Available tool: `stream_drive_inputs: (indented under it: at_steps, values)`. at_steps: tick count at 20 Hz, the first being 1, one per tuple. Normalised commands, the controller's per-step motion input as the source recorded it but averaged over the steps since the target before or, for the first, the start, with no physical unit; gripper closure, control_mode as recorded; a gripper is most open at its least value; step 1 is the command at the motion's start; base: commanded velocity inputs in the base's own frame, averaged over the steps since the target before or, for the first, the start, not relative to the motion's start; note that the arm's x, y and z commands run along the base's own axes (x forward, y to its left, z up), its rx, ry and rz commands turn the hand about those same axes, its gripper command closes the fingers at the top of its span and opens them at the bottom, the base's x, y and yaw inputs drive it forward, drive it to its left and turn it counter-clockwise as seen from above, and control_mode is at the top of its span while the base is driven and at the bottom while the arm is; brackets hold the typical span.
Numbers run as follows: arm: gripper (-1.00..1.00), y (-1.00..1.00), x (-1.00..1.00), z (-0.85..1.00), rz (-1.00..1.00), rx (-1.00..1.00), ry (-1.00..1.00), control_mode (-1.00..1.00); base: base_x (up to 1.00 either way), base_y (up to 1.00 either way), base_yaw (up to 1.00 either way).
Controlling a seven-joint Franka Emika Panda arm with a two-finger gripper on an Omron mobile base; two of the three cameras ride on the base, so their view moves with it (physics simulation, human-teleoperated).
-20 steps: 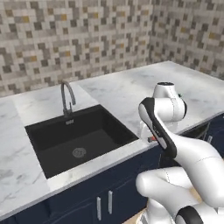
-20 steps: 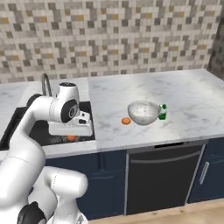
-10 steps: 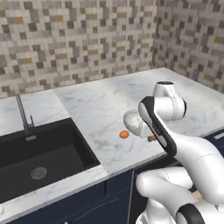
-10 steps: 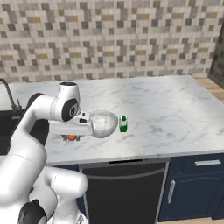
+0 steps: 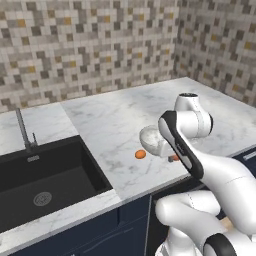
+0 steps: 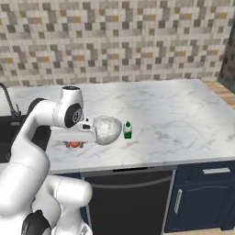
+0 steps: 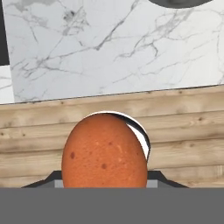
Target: Gather the eggs and milk located in the vicinity of the sink area and place them right next to the bowl.
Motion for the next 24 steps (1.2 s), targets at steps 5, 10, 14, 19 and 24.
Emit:
stream_drive_inputs:
  at_steps: [5,10,14,19,24]
  values:
    - [1.00,0.00,0.00,0.00,-0.01,0.00,0.00,-1.00,0.00,0.00,0.00]
    - [1.00,0.17,0.05,-0.13,-0.27,0.00,0.02,-1.00,0.00,0.00,0.00]
    - [1.00,0.40,0.24,-0.13,-0.25,0.00,0.04,-1.00,0.00,0.00,0.00]
    - [1.00,0.14,0.56,-0.43,-0.26,-0.05,-0.02,-1.00,0.00,0.00,0.00]
    - [1.00,0.00,0.43,-0.46,-0.15,-0.06,-0.16,-1.00,0.00,0.00,0.00]
